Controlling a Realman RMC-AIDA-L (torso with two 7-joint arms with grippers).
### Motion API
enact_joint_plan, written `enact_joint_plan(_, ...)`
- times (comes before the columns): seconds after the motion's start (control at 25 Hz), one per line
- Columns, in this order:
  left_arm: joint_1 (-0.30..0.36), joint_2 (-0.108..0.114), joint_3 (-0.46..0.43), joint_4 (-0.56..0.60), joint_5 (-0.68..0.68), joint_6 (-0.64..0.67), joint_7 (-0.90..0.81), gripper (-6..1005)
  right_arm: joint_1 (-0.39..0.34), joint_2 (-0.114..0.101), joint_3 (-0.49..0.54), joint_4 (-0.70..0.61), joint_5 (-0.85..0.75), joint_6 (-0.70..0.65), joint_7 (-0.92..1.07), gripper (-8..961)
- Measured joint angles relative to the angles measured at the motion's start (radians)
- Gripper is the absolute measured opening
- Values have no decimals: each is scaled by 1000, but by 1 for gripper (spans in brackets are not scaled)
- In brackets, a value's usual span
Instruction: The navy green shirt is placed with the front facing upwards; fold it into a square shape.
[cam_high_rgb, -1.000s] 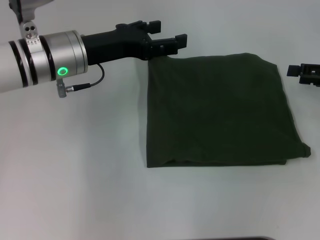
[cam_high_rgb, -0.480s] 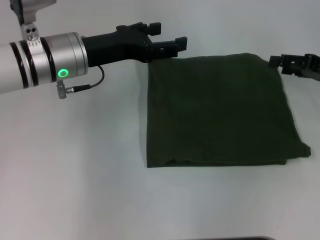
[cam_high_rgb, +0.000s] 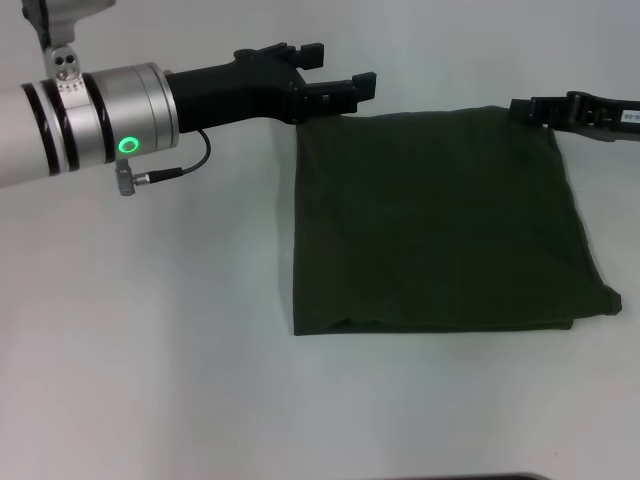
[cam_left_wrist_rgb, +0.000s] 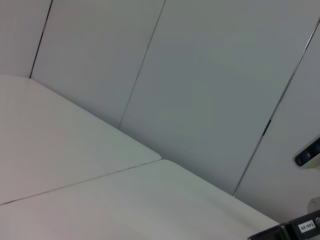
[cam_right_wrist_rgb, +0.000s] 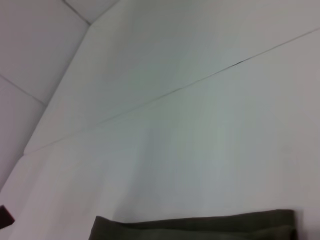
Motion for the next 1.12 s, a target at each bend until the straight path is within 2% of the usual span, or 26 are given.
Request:
enact_joint_plan(0.28,1,0,0,0,-1,4,1,938,37,11,-10,72,-4,88,-57,232)
enact_joint_plan(0.6,3,-1,0,0,-1,4,1,937,47,33,-33,92,-4,181,-79,6)
enact_joint_plan(0.88,5,-1,0,0,-1,5,3,938,57,51,-88,118,-2,269,-79,10)
enact_joint_plan(1.12,6,-1,0,0,-1,7,3,938,42,60,-82,80,40,235,-107,13)
